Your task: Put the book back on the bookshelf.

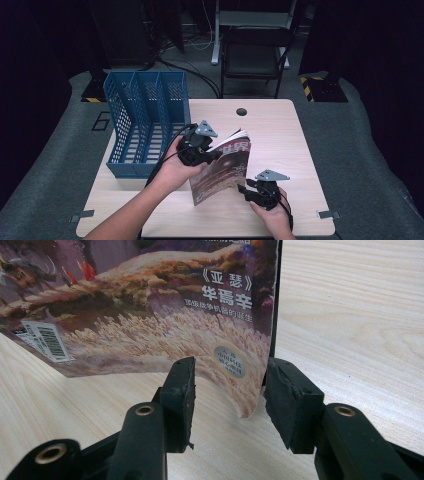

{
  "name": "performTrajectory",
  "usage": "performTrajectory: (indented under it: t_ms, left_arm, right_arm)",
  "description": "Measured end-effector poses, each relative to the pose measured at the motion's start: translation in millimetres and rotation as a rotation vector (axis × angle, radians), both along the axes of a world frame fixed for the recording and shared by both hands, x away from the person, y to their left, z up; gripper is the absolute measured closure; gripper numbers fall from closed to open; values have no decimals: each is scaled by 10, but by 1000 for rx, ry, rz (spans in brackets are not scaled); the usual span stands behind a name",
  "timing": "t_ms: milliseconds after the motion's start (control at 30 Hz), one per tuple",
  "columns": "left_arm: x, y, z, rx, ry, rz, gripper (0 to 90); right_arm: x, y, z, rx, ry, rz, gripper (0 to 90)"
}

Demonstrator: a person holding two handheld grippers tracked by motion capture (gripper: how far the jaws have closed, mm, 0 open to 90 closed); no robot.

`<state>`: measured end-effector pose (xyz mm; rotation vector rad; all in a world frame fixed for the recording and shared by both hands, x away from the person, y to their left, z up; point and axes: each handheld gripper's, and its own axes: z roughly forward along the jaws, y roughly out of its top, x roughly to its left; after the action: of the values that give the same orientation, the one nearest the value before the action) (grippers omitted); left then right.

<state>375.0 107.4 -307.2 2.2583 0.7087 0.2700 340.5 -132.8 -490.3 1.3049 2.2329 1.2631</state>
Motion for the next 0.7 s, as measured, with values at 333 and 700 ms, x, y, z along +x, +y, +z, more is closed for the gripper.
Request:
performTrajectory:
  t_ms: [333,700]
  left_arm:
    - [-1,-6,6,10,-2,-2,837]
    - [5,-7,13,21,-6,-2,839]
  right_arm:
    - [-2,-1,-2,-1,3,10,552]
    - [-4,-1,-2,4,8,6,552]
